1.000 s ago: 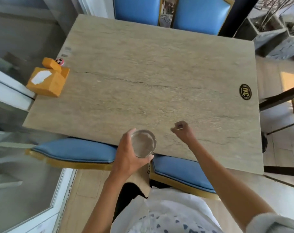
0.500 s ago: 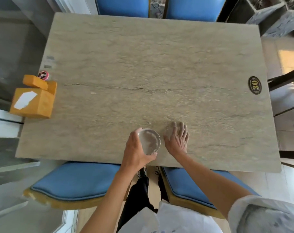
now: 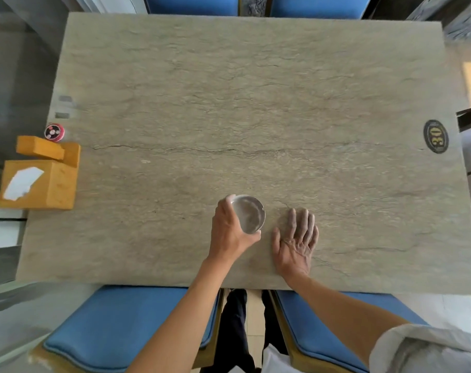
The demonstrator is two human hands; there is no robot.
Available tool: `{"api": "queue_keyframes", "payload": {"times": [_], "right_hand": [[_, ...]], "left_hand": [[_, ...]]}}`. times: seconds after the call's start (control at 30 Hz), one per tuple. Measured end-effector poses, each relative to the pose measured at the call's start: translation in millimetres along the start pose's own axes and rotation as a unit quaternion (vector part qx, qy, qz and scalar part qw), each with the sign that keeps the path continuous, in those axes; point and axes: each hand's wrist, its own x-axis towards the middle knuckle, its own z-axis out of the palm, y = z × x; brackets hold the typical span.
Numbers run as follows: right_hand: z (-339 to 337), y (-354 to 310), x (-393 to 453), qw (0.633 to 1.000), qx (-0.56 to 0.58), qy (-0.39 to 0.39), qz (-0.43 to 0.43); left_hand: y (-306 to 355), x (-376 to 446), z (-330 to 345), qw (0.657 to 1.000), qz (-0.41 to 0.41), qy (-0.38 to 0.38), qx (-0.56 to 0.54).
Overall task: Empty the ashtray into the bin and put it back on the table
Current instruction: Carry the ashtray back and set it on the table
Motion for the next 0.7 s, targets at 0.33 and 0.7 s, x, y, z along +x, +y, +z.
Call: {"api": "queue_keyframes", "payload": {"times": [0.33,0.7], "right_hand": [[4,-1,3,0.999,-0.004,0.033,0.008],[6,0,6,0.999,-0.007,0.027,0.015]], "left_hand": [[-5,72,13,0.999,-0.013,0.034,0.015],[15,165,15,0.995,-0.034,0.077,0.047]]}}
